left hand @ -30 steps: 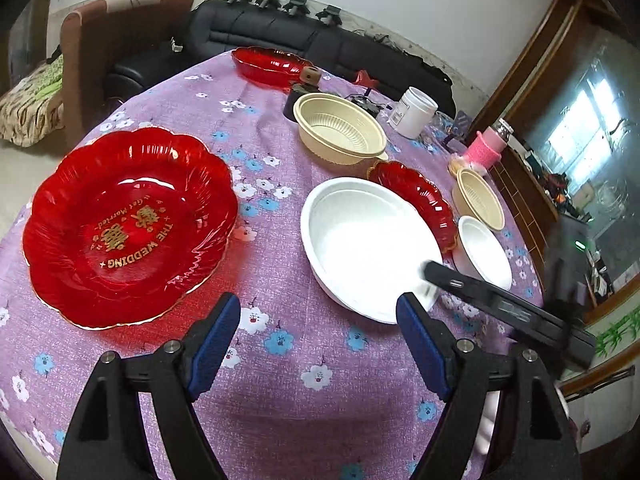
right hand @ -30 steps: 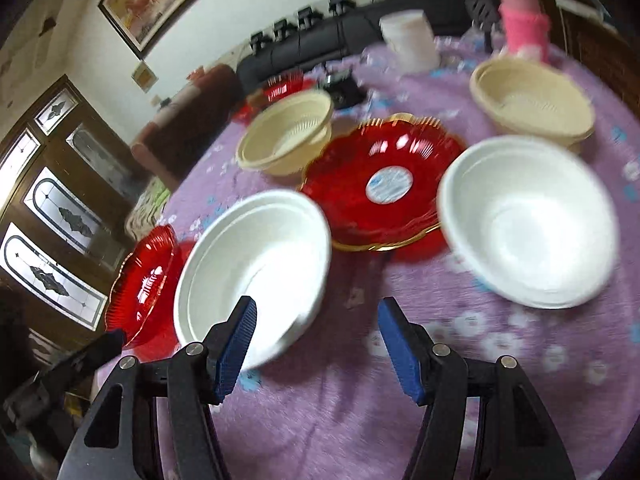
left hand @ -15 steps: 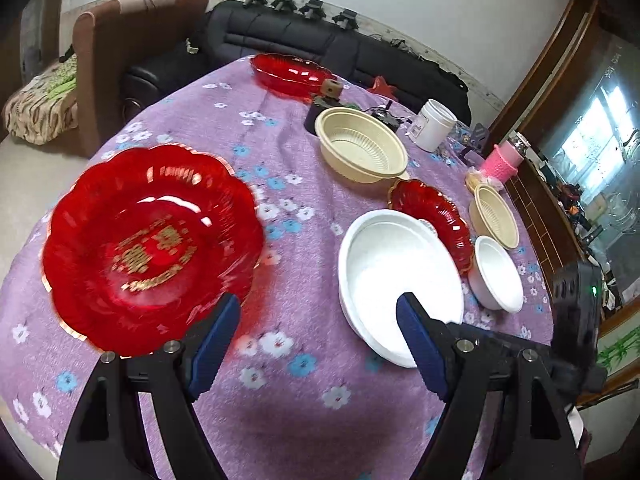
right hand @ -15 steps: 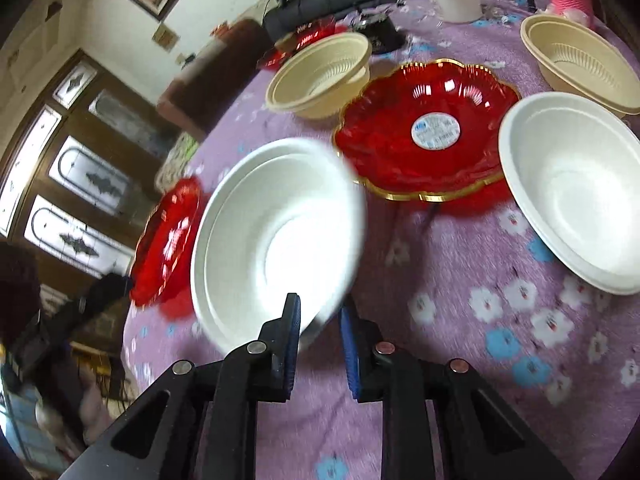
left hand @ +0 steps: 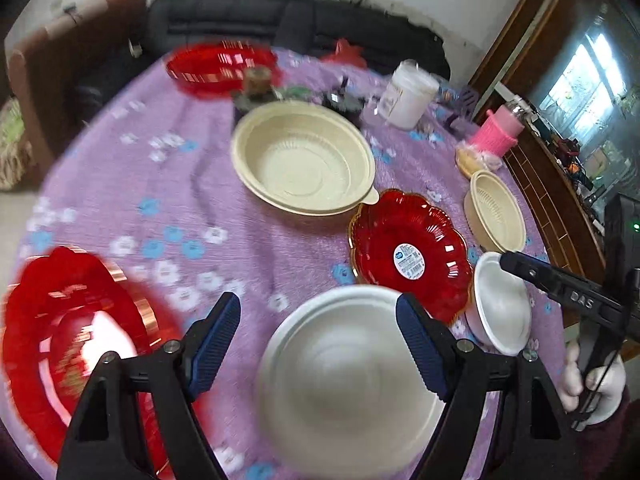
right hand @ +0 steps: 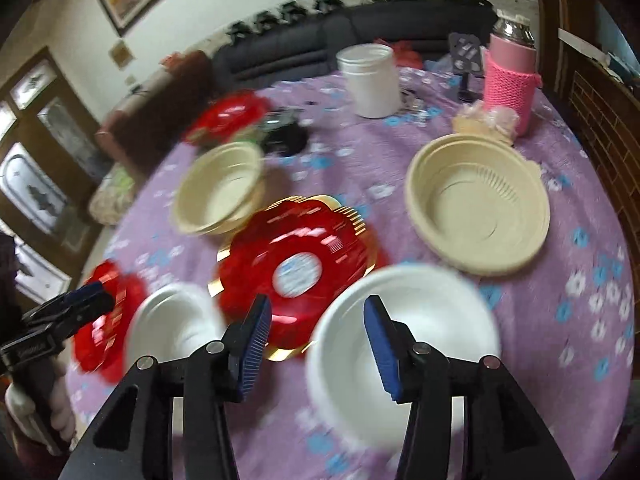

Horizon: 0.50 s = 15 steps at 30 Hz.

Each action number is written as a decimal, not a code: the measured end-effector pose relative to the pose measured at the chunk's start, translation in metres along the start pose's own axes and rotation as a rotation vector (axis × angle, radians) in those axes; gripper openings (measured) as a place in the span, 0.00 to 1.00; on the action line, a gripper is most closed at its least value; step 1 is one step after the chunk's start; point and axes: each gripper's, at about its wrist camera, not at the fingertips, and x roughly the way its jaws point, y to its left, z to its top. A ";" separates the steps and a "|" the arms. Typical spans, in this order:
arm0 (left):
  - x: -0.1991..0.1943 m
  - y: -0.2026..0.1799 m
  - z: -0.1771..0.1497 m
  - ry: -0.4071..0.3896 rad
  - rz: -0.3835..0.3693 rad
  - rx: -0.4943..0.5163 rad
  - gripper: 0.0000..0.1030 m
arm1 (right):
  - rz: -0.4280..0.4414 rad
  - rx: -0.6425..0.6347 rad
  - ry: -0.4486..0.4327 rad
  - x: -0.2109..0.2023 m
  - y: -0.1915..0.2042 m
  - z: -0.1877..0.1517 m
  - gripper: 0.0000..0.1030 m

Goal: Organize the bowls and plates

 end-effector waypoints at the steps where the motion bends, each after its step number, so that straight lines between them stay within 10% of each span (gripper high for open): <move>1: 0.012 0.001 0.003 0.023 -0.004 -0.004 0.76 | -0.004 0.010 0.014 0.011 -0.004 0.006 0.50; 4: 0.044 0.003 0.011 0.093 -0.003 -0.012 0.59 | -0.029 0.025 0.051 0.034 -0.014 0.017 0.50; 15: 0.068 -0.004 -0.001 0.269 -0.063 0.020 0.59 | -0.012 0.008 0.190 0.082 -0.012 0.030 0.50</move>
